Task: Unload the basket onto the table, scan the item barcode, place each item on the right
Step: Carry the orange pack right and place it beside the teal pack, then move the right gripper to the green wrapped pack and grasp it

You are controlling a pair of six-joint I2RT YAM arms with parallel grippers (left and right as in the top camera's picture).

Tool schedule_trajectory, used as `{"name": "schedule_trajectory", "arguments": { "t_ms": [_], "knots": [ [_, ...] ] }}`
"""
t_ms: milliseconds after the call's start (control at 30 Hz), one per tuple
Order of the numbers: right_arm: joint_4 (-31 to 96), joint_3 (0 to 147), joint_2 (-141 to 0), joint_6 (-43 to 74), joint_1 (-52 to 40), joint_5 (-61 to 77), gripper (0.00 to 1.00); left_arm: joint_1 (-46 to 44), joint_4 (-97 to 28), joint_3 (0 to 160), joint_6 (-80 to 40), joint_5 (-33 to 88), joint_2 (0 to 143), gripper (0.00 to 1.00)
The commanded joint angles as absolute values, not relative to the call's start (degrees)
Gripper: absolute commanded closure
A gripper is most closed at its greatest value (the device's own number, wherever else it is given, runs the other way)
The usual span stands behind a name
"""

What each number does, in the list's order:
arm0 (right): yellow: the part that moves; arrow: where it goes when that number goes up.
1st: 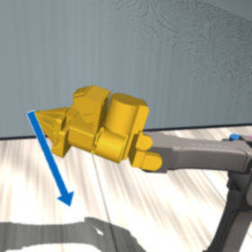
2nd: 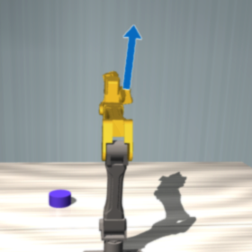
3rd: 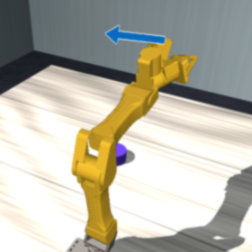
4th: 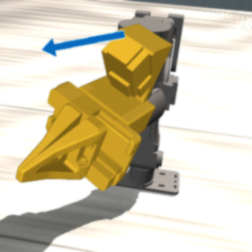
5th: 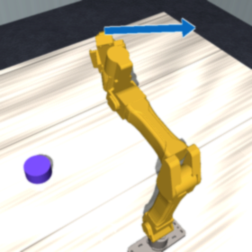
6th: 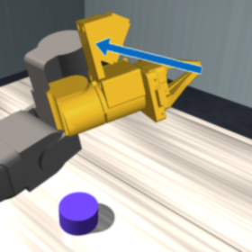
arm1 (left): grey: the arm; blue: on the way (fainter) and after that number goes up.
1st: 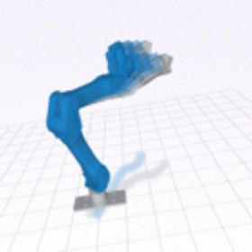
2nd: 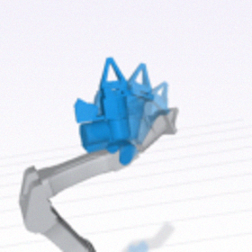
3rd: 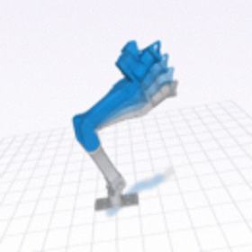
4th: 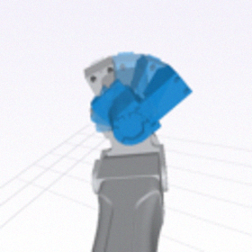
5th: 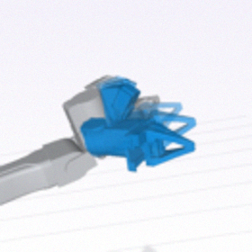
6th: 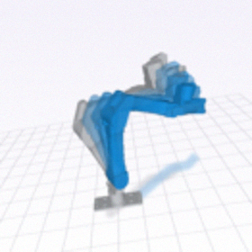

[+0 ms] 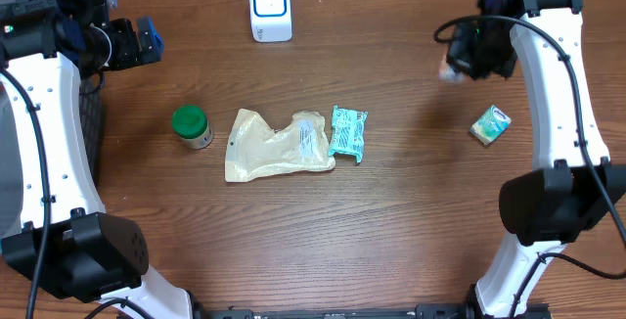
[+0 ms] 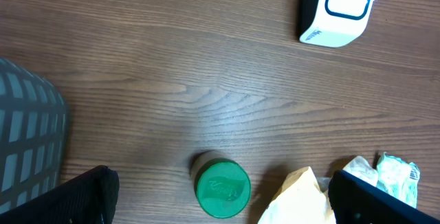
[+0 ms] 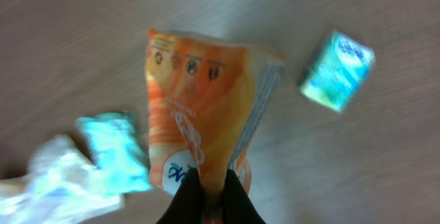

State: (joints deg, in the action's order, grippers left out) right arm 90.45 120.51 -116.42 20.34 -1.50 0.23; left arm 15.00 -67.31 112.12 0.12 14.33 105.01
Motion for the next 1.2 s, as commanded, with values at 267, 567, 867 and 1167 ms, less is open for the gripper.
{"name": "schedule_trajectory", "arguments": {
  "t_ms": [267,567,867,1167],
  "knots": [
    [62.52,88.73,-116.11,21.50,8.51,2.50,0.89,14.87,-67.09,112.71,-0.23,14.57,104.18,0.01],
    [66.87,92.31,-116.05,20.95,8.73,7.27,0.42,14.87,-67.09,112.71,-0.23,14.57,104.18,0.00],
    [67.40,98.17,-116.07,17.30,3.95,20.58,0.33,14.87,-67.07,112.71,-0.23,14.57,104.18,0.00],
    [55.55,93.60,-116.18,21.71,-15.14,26.48,0.41,14.87,-67.07,112.71,-0.23,14.59,104.18,0.00]
  ]
}}
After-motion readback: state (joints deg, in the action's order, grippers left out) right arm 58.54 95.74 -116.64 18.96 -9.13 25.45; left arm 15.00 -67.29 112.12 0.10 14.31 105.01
